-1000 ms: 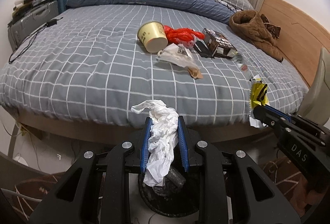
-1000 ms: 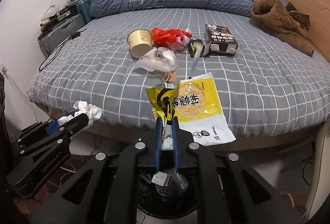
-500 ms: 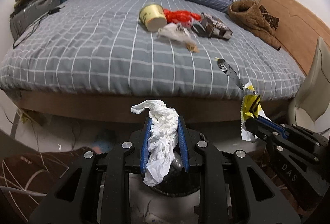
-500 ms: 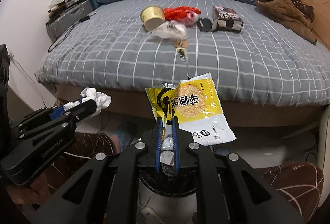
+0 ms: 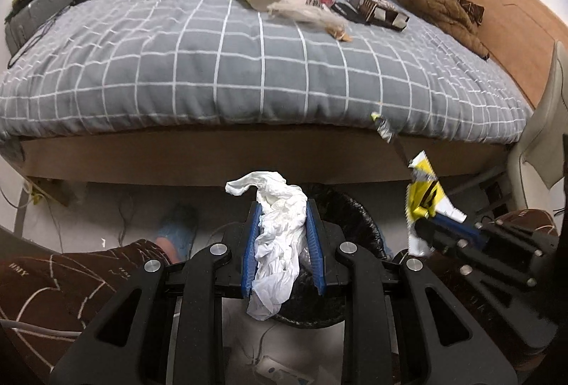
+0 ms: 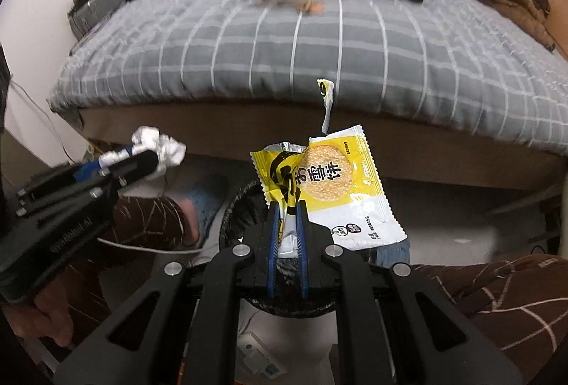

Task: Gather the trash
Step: 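Carry the white tissue and yellow wrapper with both grippers over the black bin, then open the right gripper to drop the yellow wrapper into the bin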

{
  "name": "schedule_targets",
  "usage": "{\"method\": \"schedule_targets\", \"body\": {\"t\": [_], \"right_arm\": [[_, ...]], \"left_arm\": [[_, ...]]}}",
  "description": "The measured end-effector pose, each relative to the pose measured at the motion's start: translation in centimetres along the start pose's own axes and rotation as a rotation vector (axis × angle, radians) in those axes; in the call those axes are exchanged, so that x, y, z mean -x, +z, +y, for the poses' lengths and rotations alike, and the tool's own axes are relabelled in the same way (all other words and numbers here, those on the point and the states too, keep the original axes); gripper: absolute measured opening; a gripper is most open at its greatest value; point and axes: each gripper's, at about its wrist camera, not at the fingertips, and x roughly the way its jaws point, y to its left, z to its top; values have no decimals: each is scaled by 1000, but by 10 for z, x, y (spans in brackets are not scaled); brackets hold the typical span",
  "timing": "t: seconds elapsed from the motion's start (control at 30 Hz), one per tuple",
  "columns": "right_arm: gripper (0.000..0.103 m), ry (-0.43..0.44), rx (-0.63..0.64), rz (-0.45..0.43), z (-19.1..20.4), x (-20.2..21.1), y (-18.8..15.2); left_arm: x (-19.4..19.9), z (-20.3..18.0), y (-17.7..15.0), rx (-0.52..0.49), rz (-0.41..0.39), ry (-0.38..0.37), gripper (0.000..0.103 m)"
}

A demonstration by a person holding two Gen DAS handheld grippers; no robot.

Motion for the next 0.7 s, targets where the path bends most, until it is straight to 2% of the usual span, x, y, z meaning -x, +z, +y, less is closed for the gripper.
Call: {"method": "schedule_targets", "body": {"t": [0.27, 0.7], "right_arm": [[9, 20, -26, 101, -8, -50, 3], [9, 42, -28, 254, -3, -113, -4]], "left_arm": [[-49, 9, 2, 3, 68, 3, 24], [-91, 17, 8, 3, 147, -7, 24]]}}
